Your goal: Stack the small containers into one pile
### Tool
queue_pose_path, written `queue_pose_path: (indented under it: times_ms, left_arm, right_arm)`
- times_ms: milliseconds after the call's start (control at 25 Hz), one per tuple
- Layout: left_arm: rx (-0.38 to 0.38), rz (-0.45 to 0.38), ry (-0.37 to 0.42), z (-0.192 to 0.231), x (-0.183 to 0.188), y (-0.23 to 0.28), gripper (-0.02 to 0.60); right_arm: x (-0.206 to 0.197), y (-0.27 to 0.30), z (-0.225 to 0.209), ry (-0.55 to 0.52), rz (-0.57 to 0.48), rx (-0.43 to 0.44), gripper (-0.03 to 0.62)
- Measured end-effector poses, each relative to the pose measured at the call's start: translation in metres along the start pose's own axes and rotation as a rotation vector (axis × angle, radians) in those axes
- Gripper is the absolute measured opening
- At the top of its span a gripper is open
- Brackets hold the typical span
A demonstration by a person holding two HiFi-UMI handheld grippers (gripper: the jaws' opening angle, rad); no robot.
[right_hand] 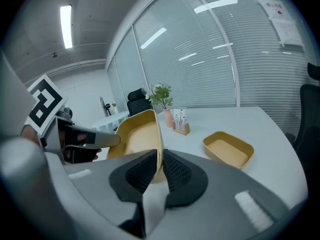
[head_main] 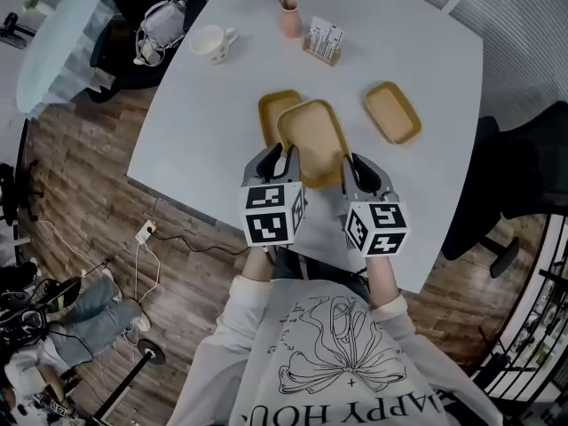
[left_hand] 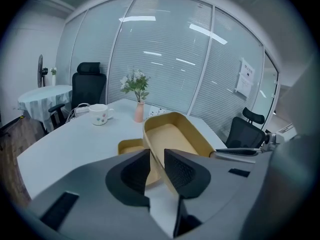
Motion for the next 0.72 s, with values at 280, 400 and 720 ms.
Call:
queue_pose_path:
  times_ms: [280,400,720]
  left_arm:
    - [-0.005,0.011,0.004,0.028,0.016,0.015,0.091]
    - [-0.014,0.028,0.010,0.038,0.020,0.026,0.089]
    - [-0.045,0.083,0.018,0.058,0.026,0.054,0.089]
  right_arm:
    - [0.006,0.029,0.014,0.000,0.025,-0.004,0.051]
    - [0.006,0.042,0.018,0.012,0.043,-0.020,0.052]
    - [0.005,0.074,0.018,0.055,0.098,-0.051,0.052]
Point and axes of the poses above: the fingertips, and each gripper's own axes: y forward along the fingers, z to its left, x out of its top, the point moved 7 cm from there along -y, backward along the fingers, and after that the axes turned 14 degrees about x, right-handed, at the moved point
